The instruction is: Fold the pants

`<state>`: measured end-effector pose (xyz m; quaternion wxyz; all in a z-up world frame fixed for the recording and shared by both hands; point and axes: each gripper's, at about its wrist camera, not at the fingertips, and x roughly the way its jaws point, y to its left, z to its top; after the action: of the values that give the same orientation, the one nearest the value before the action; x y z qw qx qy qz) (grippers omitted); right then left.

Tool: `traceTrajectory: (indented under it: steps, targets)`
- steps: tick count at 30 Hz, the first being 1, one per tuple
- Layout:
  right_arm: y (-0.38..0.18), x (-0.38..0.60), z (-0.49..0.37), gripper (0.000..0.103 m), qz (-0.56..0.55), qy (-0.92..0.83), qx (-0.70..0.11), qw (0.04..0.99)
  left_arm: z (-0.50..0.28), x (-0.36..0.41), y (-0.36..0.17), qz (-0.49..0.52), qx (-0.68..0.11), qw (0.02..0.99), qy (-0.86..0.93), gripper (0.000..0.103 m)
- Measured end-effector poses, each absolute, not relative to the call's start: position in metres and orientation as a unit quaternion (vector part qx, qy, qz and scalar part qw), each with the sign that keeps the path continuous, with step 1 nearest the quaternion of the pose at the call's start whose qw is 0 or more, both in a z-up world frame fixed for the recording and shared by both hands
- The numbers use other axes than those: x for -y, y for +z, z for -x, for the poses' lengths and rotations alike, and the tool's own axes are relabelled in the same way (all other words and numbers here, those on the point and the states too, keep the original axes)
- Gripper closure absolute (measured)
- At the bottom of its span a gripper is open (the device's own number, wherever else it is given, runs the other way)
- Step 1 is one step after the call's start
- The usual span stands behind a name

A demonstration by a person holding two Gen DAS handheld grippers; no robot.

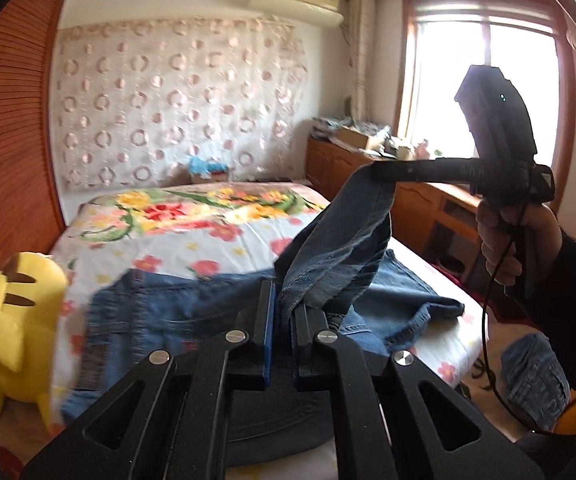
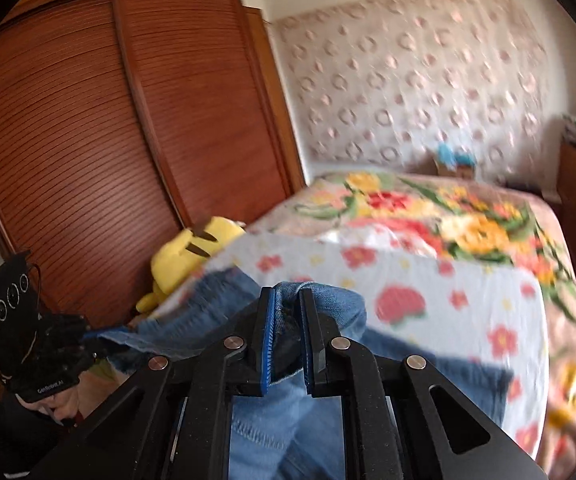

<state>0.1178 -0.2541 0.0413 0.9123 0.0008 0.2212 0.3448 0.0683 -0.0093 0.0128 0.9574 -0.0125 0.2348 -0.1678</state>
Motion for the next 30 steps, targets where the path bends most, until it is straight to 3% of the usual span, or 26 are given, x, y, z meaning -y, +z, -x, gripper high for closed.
traceTrajectory:
  steps: [21, 30]
  targets:
    - [0.066, 0.076, -0.182, 0.094, 0.083, 0.403, -0.186, 0.893, -0.043, -0.089, -0.001, 0.069, -0.226, 0.968, -0.082, 0.096]
    - [0.025, 0.023, -0.21, 0.094, 0.113, 0.404, -0.235, 0.877, -0.045, -0.115, -0.036, 0.09, -0.263, 0.959, -0.046, 0.096]
